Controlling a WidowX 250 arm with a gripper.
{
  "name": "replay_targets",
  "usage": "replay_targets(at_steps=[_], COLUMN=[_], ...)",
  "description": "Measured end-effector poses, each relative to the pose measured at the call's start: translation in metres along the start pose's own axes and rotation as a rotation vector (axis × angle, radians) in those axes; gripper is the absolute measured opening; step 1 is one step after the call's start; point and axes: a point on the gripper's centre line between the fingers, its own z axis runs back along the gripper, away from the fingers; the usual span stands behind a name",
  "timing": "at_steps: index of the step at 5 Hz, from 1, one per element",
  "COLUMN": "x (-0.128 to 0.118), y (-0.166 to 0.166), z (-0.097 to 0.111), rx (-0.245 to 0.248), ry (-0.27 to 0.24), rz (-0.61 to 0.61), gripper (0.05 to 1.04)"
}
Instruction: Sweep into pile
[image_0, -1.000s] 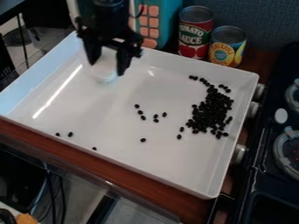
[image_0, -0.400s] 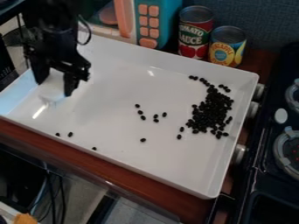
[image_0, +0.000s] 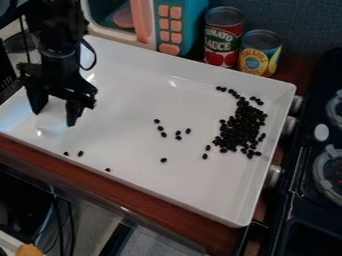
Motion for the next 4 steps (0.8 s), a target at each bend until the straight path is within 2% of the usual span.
replay_targets(at_steps=[1, 2, 4], x=[-0.0021, 0.0006, -0.0048], y=[-0.0010, -0.0015, -0.0078], z=[-0.0102, -0.0123, -0.0178], rx=[-0.009, -0.022, -0.061], ry=[0.028, 0.009, 0.023], rz=[0.016, 0.044, 0.081], gripper=[0.737, 0.737, 0.737])
